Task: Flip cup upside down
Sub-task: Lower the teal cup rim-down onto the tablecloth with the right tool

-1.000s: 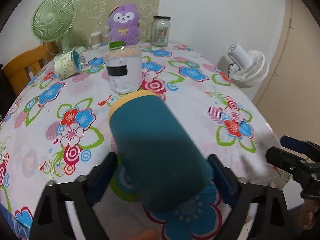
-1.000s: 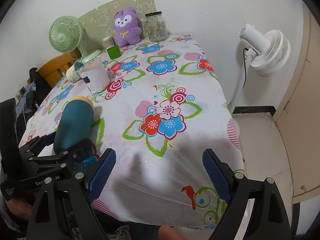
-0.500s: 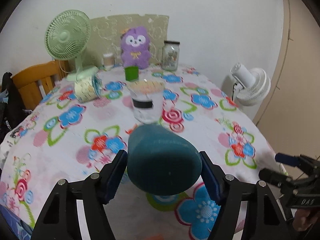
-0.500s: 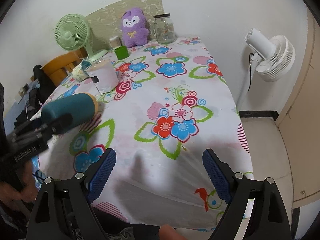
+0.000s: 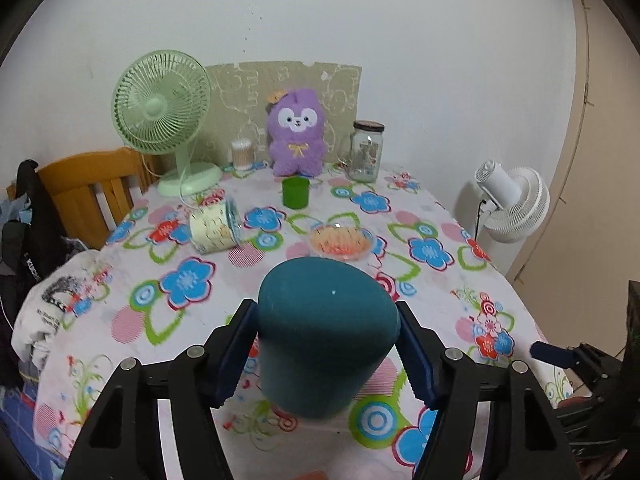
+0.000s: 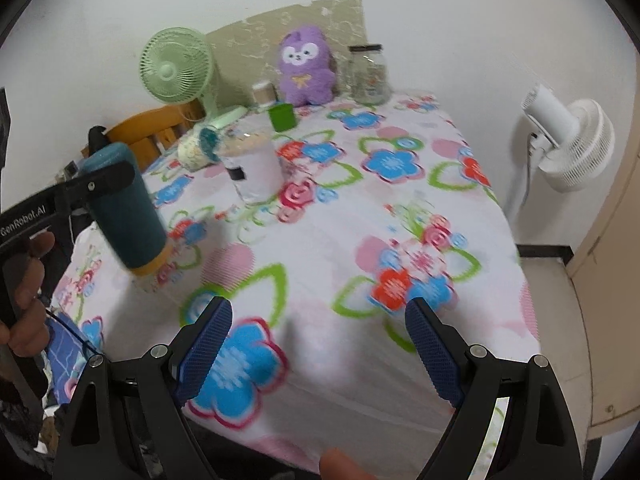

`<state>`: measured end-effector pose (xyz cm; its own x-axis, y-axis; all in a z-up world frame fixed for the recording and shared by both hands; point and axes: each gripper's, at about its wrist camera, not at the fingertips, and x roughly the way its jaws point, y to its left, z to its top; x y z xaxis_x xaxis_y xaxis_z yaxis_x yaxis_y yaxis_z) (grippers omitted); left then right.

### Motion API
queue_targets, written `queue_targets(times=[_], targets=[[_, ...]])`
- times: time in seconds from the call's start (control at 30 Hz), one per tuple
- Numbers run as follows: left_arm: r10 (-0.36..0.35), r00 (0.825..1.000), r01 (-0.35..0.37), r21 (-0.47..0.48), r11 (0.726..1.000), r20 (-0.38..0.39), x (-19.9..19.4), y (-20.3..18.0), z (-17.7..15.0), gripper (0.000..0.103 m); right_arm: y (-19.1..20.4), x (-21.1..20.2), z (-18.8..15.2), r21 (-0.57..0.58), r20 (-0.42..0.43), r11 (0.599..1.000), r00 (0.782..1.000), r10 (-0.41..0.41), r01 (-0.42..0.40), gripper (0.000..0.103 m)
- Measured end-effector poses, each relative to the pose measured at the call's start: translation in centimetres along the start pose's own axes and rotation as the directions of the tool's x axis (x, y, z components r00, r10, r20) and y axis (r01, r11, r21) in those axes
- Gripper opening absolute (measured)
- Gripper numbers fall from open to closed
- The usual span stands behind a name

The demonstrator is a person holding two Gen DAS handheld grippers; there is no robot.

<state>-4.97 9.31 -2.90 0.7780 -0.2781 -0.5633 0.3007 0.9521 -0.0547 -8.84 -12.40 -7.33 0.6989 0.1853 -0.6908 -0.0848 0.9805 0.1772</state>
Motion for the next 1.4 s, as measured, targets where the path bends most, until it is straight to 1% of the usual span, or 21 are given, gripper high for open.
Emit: queue_targets(times=[0.23, 0.43, 0.57, 0.63, 0.73, 0.8, 0.97, 1.17, 1.4], targets=[[0.001, 1.000, -0.001, -0.014, 1.000, -0.014, 0.0, 0.9, 0.1, 0.069, 2.9, 1.8, 2.2, -0.039, 0.011, 0.999, 1.000, 0.022, -0.021, 0.090], [0.010, 0.998, -0.012, -0.021, 1.000, -0.061, 1.0, 1.4, -0.5, 0.069, 3.9, 2.5, 2.6, -0.053, 0.001, 0.998, 1.000, 0.025, -0.025, 0.090], [-0.001, 0.995, -0.003, -0.034, 0.999, -0.102, 1.9, 1.7, -0.9, 0.068, 4.2, 2.9, 2.6, -0.056, -0.007, 0.998, 1.000, 0.020, -0.021, 0.090], [-0.020, 0.992, 0.014, -0.045, 0.999, -0.127, 2.6, 1.9, -1.0, 0.072, 4.3, 3.2, 2.6, -0.055, -0.012, 0.998, 1.000, 0.019, -0.020, 0.090], [-0.023, 0.988, 0.016, -0.048, 0.999, -0.153, 3.3, 2.0, -1.1, 0.073, 4.4, 3.5, 2.6, -0.056, -0.020, 0.998, 1.000, 0.015, -0.016, 0.090], [-0.033, 0.985, 0.024, -0.058, 0.998, -0.168, 3.6, 2.2, -1.1, 0.081, 4.4, 3.7, 2.6, -0.057, -0.024, 0.998, 1.000, 0.012, -0.013, 0.090], [-0.031, 0.988, 0.024, -0.047, 0.999, -0.151, 3.3, 2.3, -0.9, 0.085, 4.5, 4.1, 2.8, -0.057, -0.031, 0.998, 0.999, 0.009, -0.010, 0.090], [-0.027, 0.989, 0.021, -0.044, 0.999, -0.148, 3.2, 2.4, -0.7, 0.086, 5.0, 4.3, 3.0, -0.064, -0.034, 0.998, 0.999, 0.006, -0.009, 0.090], [-0.017, 0.988, 0.010, -0.045, 0.999, -0.155, 3.1, 2.7, -0.6, 0.090, 5.4, 4.3, 3.3, -0.072, -0.029, 0.997, 1.000, 0.004, -0.006, 0.090]])
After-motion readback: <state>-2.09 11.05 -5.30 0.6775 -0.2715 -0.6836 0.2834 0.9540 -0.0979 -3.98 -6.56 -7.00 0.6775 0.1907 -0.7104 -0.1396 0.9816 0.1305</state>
